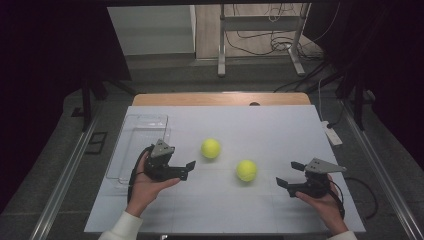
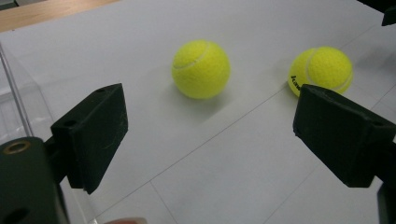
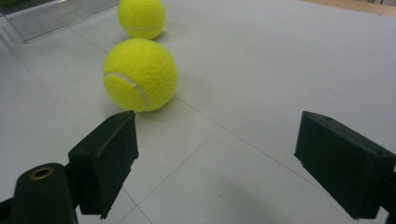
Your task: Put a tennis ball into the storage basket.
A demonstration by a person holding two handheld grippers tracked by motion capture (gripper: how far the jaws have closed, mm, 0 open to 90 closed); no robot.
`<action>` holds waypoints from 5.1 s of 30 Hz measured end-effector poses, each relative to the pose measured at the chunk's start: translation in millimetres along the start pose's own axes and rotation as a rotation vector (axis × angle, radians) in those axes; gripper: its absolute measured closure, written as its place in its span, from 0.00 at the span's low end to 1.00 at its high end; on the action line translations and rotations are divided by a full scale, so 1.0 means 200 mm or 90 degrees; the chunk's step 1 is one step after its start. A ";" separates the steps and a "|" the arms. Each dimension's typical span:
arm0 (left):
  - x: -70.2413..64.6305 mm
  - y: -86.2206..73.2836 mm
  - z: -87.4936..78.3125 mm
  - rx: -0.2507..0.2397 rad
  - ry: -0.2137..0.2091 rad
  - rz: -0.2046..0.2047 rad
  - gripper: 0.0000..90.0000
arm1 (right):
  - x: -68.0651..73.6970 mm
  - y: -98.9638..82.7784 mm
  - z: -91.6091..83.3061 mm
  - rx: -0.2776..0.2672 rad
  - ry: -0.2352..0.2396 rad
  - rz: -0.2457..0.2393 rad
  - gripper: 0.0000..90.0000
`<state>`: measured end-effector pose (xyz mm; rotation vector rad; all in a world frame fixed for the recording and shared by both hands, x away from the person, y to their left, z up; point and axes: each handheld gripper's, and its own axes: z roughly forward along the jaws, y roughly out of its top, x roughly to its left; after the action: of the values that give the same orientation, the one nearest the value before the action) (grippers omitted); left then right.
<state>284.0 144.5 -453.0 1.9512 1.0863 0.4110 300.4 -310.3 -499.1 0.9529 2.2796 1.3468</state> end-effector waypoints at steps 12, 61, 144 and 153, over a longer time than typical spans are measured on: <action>-0.02 0.04 0.06 0.011 -0.006 0.010 0.12 | 0.00 0.00 0.00 0.005 -0.001 -0.003 0.15; -0.02 0.19 0.29 0.063 -0.036 0.022 0.10 | 0.00 -0.01 0.02 0.023 -0.001 -0.011 0.15; 0.06 0.22 0.67 0.129 -0.036 -0.015 0.06 | 0.00 -0.02 0.03 0.032 -0.005 -0.017 0.15; 0.07 0.21 0.69 0.141 -0.032 -0.014 0.06 | 0.00 -0.02 0.03 0.032 -0.006 -0.017 0.15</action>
<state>399.8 73.6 -503.3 2.1289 1.1604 0.2355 302.2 -307.2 -506.0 0.9385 2.3211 1.2767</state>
